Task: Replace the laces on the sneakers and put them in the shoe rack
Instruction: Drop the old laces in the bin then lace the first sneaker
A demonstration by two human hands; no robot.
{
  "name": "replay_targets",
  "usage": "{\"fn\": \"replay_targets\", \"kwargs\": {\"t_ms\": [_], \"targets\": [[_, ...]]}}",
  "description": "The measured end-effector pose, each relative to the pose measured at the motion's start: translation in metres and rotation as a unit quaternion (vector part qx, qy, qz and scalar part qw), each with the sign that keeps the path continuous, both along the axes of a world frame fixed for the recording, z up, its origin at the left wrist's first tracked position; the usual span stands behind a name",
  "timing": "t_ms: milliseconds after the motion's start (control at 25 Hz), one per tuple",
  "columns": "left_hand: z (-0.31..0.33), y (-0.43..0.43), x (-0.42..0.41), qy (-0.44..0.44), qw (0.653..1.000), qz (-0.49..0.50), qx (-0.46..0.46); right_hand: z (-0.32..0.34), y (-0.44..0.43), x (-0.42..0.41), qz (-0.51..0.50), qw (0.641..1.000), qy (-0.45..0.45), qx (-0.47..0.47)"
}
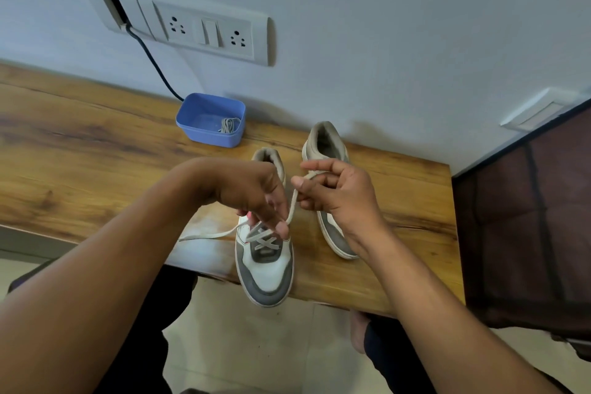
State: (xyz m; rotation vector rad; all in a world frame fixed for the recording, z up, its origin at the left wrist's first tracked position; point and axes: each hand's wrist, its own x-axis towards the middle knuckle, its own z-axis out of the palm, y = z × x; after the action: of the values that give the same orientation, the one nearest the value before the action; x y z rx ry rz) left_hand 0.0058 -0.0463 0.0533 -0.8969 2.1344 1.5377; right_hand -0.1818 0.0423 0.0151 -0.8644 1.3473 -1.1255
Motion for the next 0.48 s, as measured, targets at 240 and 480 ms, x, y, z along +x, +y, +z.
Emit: {"fn": "replay_targets", "kwargs": {"t_ms": [240,480], "targets": [[-0.008,0.003,-0.005,0.043,0.999,0.02,0.004,-0.009,-0.003,0.013,-0.114,0.992,-0.051,0.007],[-0.011,0.005,0.006,0.036,0.996,0.035,-0.077,-0.001,-0.004,0.018,-0.094,0.993,-0.07,-0.012]]}}
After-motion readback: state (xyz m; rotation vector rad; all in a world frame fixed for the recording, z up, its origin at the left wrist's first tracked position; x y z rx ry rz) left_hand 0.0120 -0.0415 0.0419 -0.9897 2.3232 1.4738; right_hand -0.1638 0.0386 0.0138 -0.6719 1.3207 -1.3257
